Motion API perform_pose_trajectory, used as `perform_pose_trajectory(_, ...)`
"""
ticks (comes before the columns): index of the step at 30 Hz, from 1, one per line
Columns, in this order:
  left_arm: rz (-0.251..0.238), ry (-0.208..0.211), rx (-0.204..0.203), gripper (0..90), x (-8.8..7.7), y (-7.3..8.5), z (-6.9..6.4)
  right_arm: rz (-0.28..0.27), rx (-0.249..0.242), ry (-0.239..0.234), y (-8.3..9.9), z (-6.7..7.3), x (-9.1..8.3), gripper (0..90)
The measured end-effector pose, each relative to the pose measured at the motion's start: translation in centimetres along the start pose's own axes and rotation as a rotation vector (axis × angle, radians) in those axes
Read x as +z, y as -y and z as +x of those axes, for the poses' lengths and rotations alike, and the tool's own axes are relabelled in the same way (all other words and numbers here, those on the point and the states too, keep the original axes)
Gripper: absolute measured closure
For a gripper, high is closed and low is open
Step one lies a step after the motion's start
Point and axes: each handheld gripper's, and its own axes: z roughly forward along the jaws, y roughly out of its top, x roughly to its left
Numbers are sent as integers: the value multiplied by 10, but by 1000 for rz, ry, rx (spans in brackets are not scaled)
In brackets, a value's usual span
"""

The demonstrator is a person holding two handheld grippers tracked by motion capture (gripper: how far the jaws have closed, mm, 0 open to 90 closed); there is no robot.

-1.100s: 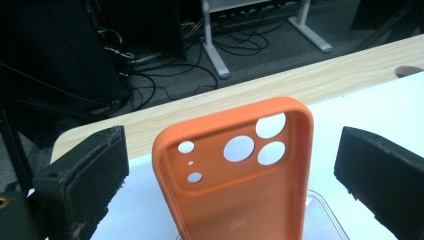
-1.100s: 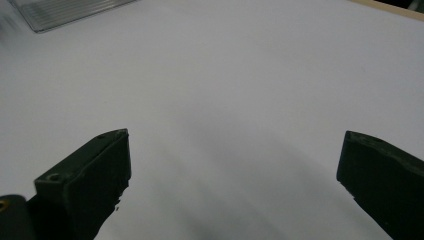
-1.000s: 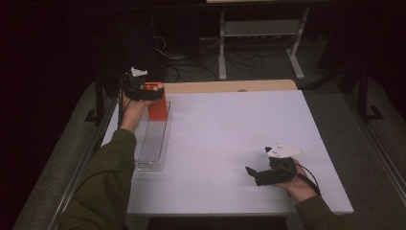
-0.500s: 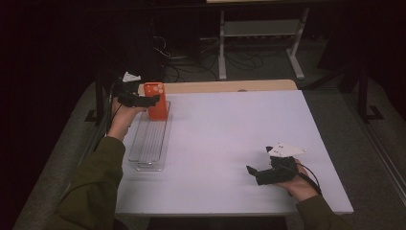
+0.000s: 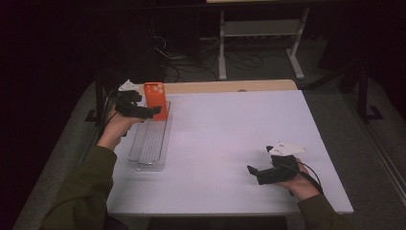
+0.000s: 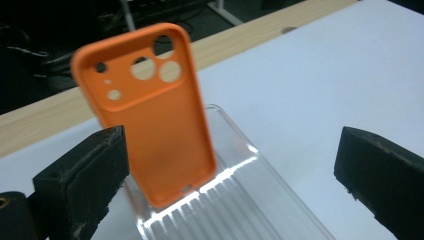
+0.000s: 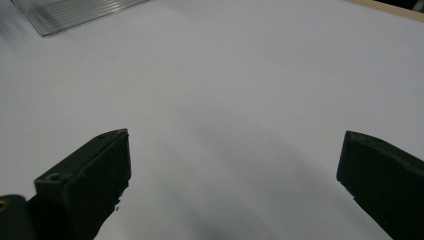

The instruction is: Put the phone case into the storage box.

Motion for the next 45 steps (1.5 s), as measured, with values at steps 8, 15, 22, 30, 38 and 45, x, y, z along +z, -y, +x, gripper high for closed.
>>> perform_pose_trajectory(8,-9,43,33,4,-9,5,-15,0,0,2,0,0,0,3)
perform_pose_trajectory(15,-24,95,51,4,-13,12,-27,-1,2,0,-1,0,-1,3)
perform_pose_trajectory(22,-32,149,66,4,-16,20,-41,-10,2,-7,-3,-1,-2,3)
perform_pose_trajectory(30,-39,192,88,5,-20,29,-53,-12,-1,-41,-8,-1,-4,3)
perform_pose_trajectory(38,-48,225,92,5,-24,41,-60,-12,8,-62,-13,-3,-5,3)
perform_pose_trajectory(45,-42,251,106,5,-29,50,-68,-25,6,-69,-18,-5,-7,3)
